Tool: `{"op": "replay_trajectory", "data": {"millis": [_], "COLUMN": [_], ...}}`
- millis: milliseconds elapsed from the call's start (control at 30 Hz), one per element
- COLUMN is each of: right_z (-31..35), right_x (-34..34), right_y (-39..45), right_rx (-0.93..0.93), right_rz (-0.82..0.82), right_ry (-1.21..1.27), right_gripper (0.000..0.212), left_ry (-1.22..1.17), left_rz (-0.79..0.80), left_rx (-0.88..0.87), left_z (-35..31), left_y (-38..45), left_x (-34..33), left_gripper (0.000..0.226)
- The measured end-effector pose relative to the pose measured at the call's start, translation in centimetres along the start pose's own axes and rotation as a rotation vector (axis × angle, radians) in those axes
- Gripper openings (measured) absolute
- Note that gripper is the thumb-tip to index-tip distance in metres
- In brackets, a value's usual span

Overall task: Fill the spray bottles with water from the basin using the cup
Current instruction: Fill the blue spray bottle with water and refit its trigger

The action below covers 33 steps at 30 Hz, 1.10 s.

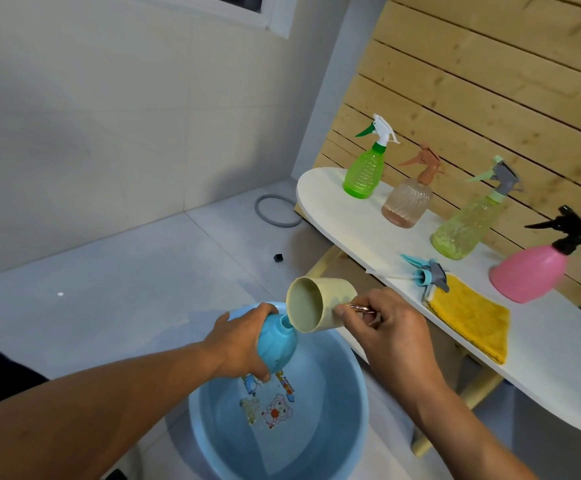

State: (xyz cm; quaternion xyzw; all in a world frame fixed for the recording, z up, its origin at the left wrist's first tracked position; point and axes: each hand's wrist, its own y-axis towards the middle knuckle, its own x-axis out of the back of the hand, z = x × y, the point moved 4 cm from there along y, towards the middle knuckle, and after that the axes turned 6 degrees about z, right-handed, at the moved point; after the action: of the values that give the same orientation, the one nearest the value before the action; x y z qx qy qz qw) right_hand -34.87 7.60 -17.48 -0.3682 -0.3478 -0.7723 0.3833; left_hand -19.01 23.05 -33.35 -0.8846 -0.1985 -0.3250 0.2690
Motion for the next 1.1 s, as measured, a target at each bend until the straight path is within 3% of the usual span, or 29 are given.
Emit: {"op": "replay_trajectory", "data": {"millis": [367, 1100], "right_z": [1.0, 2.0], "right_x": [0.2, 0.1], "right_y": [-0.1, -1.1], "right_rx": [0.060, 0.359], "right_rz": [-0.015, -0.083], "right_ry": [-0.090, -0.338], "right_gripper": [0.013, 0.013], "left_ry": [0.013, 0.005], "left_rz": [-0.010, -0.012], "left_rx": [-0.006, -0.014], "left_z": [0.0, 0.2], "left_y": [0.1, 0.4], "left_x": [0.0, -0.2], "left_gripper": [0.109, 0.109]}}
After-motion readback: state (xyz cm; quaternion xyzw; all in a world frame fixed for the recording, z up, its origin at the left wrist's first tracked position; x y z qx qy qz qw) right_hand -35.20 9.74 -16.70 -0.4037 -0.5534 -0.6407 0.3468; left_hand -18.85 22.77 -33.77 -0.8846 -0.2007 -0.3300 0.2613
